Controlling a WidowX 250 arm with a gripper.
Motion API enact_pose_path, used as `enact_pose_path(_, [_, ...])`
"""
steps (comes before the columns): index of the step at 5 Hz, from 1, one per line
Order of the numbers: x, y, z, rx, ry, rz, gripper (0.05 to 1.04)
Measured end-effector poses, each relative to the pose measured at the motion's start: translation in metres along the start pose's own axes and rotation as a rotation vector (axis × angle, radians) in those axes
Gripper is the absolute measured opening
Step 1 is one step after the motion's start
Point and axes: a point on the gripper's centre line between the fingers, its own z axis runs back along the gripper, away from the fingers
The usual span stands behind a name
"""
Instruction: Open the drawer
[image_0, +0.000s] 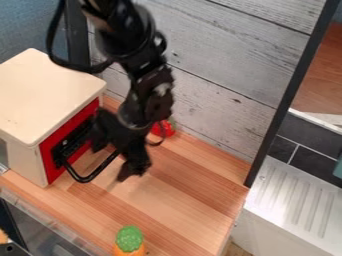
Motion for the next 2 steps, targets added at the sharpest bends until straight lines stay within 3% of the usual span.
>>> enact_pose_path(1, [-0.0016,0.0,-0.0251,0.003,0.047,-0.009,0.955])
enact_pose_path(2, [-0.003,-0.0009,-0.0332,-0.003,0.058,0.012,0.669])
